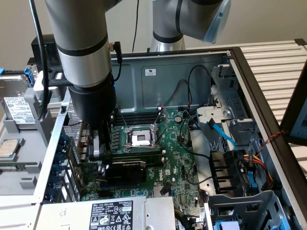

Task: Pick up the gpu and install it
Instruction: 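Press down on the gpu until it lock into place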

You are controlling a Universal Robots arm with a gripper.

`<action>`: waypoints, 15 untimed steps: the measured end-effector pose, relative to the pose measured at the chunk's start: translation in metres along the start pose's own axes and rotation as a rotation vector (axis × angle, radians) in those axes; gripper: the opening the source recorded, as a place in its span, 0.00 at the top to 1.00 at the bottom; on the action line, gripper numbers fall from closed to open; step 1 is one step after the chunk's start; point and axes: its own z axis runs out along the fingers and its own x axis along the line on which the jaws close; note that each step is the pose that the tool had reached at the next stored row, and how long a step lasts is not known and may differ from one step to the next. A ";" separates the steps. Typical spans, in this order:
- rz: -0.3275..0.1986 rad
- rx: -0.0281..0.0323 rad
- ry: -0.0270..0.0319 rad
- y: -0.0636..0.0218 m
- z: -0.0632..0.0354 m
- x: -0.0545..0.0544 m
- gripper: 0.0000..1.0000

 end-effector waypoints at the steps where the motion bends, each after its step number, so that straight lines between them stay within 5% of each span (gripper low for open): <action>1: 0.000 0.0000 -0.0001 0.0000 0.0001 0.000 0.89; 15: 0.000 0.0001 -0.0002 0.0000 0.0009 0.000 0.89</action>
